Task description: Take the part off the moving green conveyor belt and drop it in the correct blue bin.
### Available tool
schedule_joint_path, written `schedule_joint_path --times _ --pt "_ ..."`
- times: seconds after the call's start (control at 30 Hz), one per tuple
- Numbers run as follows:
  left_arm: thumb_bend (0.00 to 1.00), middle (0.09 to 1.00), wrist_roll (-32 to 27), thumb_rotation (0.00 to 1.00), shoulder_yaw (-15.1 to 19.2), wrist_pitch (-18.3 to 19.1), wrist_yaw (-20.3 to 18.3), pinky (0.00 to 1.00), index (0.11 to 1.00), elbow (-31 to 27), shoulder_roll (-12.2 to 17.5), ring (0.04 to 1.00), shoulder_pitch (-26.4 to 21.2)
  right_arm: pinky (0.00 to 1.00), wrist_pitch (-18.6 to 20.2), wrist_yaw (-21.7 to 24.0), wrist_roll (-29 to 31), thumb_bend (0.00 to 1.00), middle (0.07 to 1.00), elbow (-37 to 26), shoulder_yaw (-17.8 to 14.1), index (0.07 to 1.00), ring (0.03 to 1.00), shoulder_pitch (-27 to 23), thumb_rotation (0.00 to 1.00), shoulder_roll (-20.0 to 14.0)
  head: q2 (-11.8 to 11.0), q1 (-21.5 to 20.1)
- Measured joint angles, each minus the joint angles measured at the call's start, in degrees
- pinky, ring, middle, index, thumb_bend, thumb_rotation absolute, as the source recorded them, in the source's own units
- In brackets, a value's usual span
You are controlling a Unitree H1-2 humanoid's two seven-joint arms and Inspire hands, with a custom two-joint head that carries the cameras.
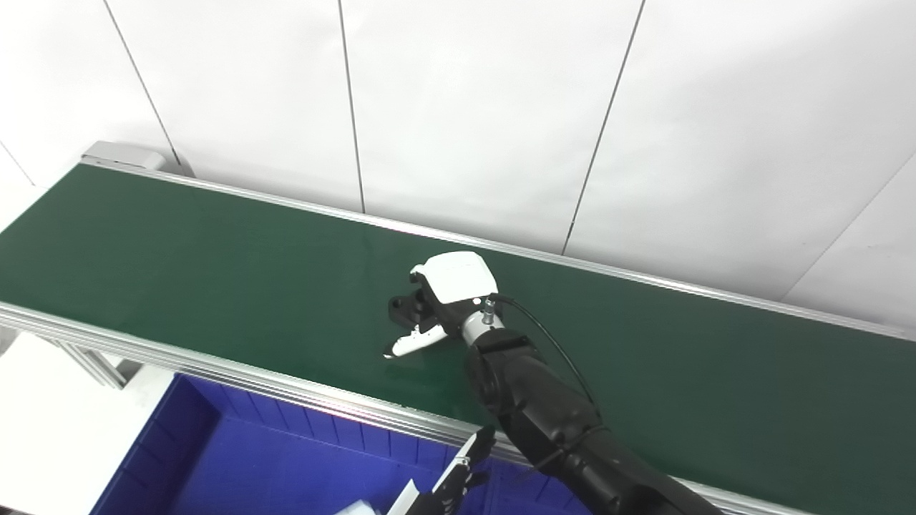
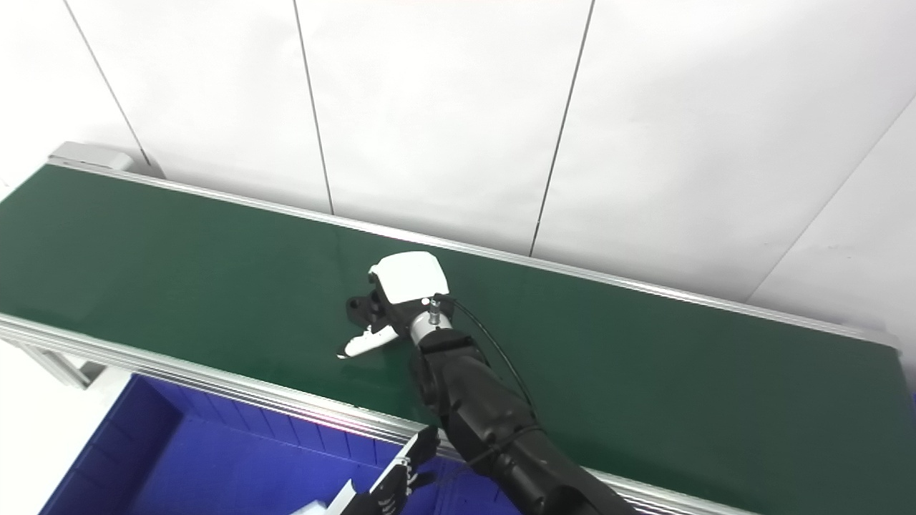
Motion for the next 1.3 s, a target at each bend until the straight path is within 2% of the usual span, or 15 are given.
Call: schedule_joint_path --times 0.13,0.4,0.47,0.57,0.63,0.7,0.73,0.77,0.8,0.87,1.07,1.27,1.3 --pt "0.97 1.000 -0.22 0.86 -0.18 0.27 -0.04 0.94 1.000 -0.66 0.16 1.000 0.05 0.44 0.00 -0.13 -0.90 0.98 0.679 0.17 0.58 0.772 0.568 -0.23 0.67 -0.83 0.09 -0.79" --pt "0.96 1.000 -1.15 0.86 -0.40 1.40 -0.26 0.94 1.000 -1.44 0.44 1.000 0.12 0.49 -1.01 1.51 -0.78 0.99 0.704 -2.09 0.64 0.771 0.615 -0.20 0.67 -3.82 0.35 -1.93" --pt "0.94 1.000 -1.21 0.85 -0.45 1.78 -0.50 0.95 1.000 -1.59 0.61 1.000 0.13 0.43 -1.18 2.36 -0.87 0.99 0.667 -2.98 0.95 0.769 0.559 -0.17 0.70 -4.64 0.53 -2.20" --pt "0.94 1.000 -1.44 0.85 -0.53 1.90 -0.95 0.95 1.000 -1.60 1.05 1.000 0.15 0.41 -1.23 3.78 -1.33 0.98 0.643 -4.81 1.63 0.751 0.532 0.03 0.68 -6.08 0.70 -2.55" --pt "0.94 1.000 -1.64 0.84 -0.65 2.19 -1.33 0.96 1.000 -1.64 1.62 1.000 0.45 0.40 -1.31 4.54 -1.52 0.91 0.615 -5.98 1.80 0.739 0.512 0.25 0.59 -6.96 0.97 -3.16" --pt "0.95 1.000 -2.36 0.84 -0.70 2.70 -1.77 0.97 1.000 -1.75 2.10 1.000 1.03 0.35 -1.29 5.77 -1.66 0.85 0.558 -6.67 1.78 0.747 0.449 0.22 0.52 -7.37 1.14 -3.69" --pt "0.95 1.000 -2.60 0.84 -0.70 2.88 -1.93 0.97 1.000 -1.81 2.27 1.000 1.24 0.27 -1.27 6.11 -1.74 0.80 0.457 -6.67 1.62 0.731 0.355 0.10 0.40 -7.43 1.14 -3.95" --pt "0.96 1.000 -2.67 0.84 -0.66 3.16 -2.00 0.97 1.000 -1.88 2.33 1.000 1.41 0.20 -1.04 6.69 -1.73 0.66 0.367 -6.57 1.22 0.615 0.276 0.01 0.27 -7.42 1.23 -4.04" --pt "0.96 1.000 -2.68 0.84 -0.60 3.58 -2.01 0.97 1.000 -2.06 2.33 1.000 1.51 0.14 -0.50 7.86 -1.61 0.58 0.297 -6.49 0.88 0.539 0.212 -0.16 0.19 -7.40 1.32 -4.30" --pt "0.96 1.000 -2.68 0.84 -0.61 4.35 -2.15 0.97 1.000 -2.62 2.33 1.000 1.56 0.08 0.59 10.42 -1.14 0.54 0.239 -6.39 0.65 0.496 0.153 -0.66 0.14 -7.25 1.32 -4.39" --pt "0.96 1.000 -2.72 0.85 -0.57 4.73 -2.53 0.97 1.000 -3.44 2.47 1.000 1.47 0.09 2.19 12.82 -1.98 0.52 0.263 -7.54 1.00 0.484 0.166 -1.19 0.12 -7.16 2.55 -5.36" --pt "0.93 1.000 -2.71 0.86 -0.58 4.87 -3.05 0.97 1.000 -3.72 2.86 1.000 1.57 0.09 6.97 18.16 -3.79 0.52 0.277 -9.22 1.94 0.488 0.172 -1.78 0.12 -6.44 2.55 -5.36" --pt "0.92 1.000 -2.71 0.86 -0.59 4.87 -3.13 0.97 1.000 -3.72 2.89 1.000 1.60 0.11 7.11 18.81 -3.79 0.53 0.391 -9.43 1.92 0.489 0.198 -1.81 0.05 -6.44 2.81 -5.54"
